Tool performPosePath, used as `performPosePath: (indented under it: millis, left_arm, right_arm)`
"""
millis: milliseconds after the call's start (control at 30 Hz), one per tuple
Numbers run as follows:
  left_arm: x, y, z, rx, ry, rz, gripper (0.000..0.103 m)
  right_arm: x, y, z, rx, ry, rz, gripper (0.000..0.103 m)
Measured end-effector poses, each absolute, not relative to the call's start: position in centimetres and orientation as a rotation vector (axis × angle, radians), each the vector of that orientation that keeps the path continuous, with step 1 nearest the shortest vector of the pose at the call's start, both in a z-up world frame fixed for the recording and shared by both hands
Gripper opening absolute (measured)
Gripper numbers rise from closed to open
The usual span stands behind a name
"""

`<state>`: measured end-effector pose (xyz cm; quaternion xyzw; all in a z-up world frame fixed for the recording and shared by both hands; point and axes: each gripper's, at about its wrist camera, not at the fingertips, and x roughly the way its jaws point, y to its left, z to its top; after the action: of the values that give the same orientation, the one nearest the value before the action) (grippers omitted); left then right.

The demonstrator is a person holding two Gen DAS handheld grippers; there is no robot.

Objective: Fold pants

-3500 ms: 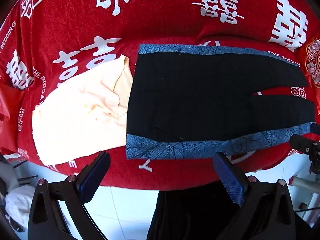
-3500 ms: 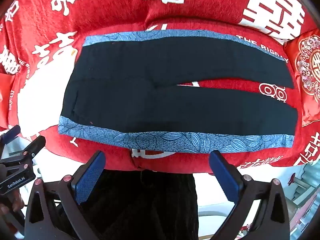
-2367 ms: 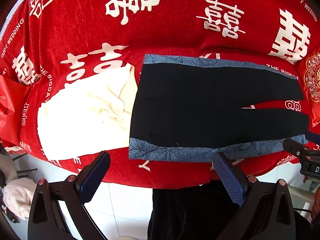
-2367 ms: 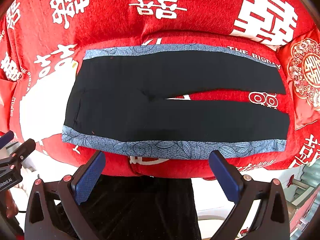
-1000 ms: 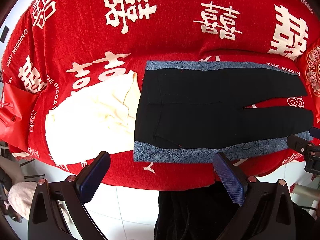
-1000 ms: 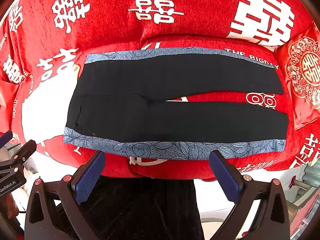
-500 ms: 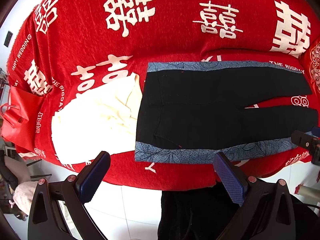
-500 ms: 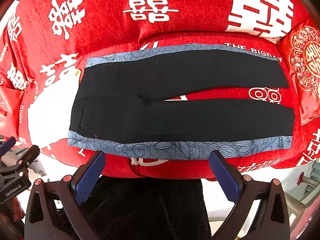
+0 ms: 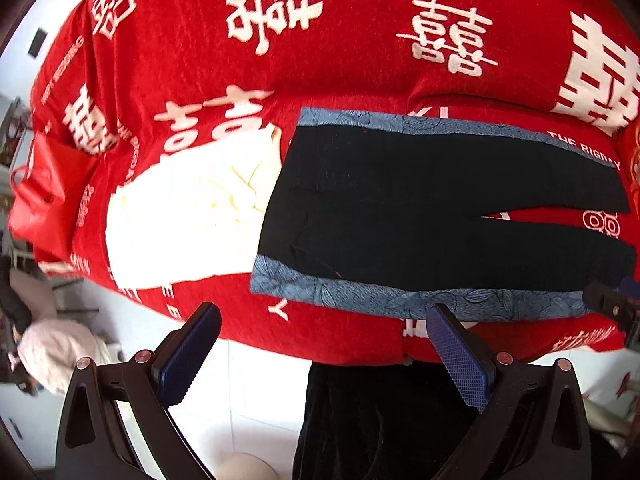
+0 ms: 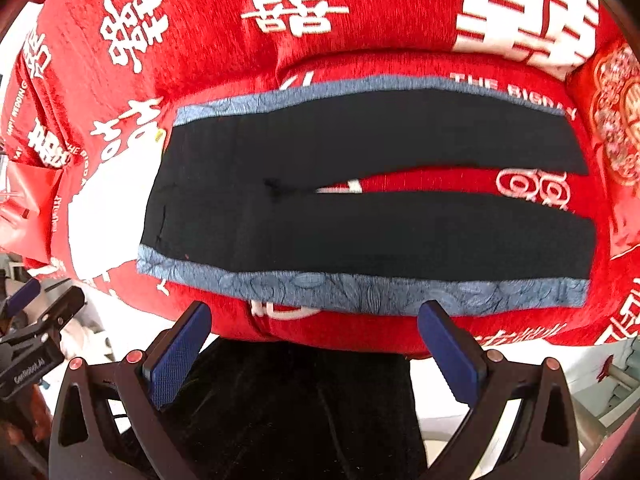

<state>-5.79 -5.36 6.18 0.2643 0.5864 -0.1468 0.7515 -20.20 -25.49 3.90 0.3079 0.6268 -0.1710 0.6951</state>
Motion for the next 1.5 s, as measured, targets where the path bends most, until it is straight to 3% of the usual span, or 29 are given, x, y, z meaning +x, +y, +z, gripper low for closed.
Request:
performPosePath:
  millis: [267, 500, 567, 600, 667, 800, 1067, 1167, 1400, 1467, 1500]
  left_arm:
    - [-4.5, -2.5, 4.2, 0.364, 1.393, -0.306, 0.103]
    - [-0.6, 1.9, -3.4, 0.275, 1.481, -0.325, 0.103]
    - [0.2, 2.7, -5.7, 0.259, 1.488, -0.346, 0.103]
    - [0.5, 3.2, -7.3, 0.251, 1.492, -0.363, 0.103]
    - [0.9, 4.0, -9.8, 0.246, 1.516, -0.376, 0.09]
    - [1.7, 6.0, -14.7, 0.17, 1.586, -0.358, 0.089]
    - [2.7, 7.4, -18.8, -0.035, 1.61, -0.428, 0.089]
    - [2.8, 6.8, -19.1, -0.057, 1.588, -0.456, 0.097]
    - [2.9, 5.6, -18.8, -0.136, 1.543, -0.47, 0.097]
    - [3.2, 5.2, -18.8, -0.14, 1.537, -0.452, 0.092]
    - [3.3, 5.1, -18.6, -0.132, 1.53, -0.442, 0.077]
  right_arm:
    - [-22.2, -25.4, 0.7, 0.83, 1.425, -0.341, 0.103]
    - [-23.0, -23.4, -4.3, 1.131, 1.302, -0.302, 0.103]
    - [-23.2, -22.5, -6.8, 1.224, 1.266, -0.273, 0.093]
    - [-23.1, -21.9, -8.0, 1.259, 1.258, -0.255, 0.078]
    - [-23.0, -20.5, -10.8, 1.317, 1.238, -0.214, 0.067]
    - [-23.3, -19.0, -15.1, 1.416, 1.172, -0.182, 0.068]
    - [-23.9, -18.9, -20.8, 1.476, 1.064, -0.183, 0.071]
    - [-24.4, -19.2, -21.7, 1.555, 0.973, -0.145, 0.072]
    - [-25.1, -19.3, -22.2, 1.632, 0.819, -0.099, 0.072]
    - [-25.2, -19.4, -23.0, 1.688, 0.77, -0.104, 0.072]
    - [-25.2, -19.4, -23.3, 1.72, 0.748, -0.099, 0.068]
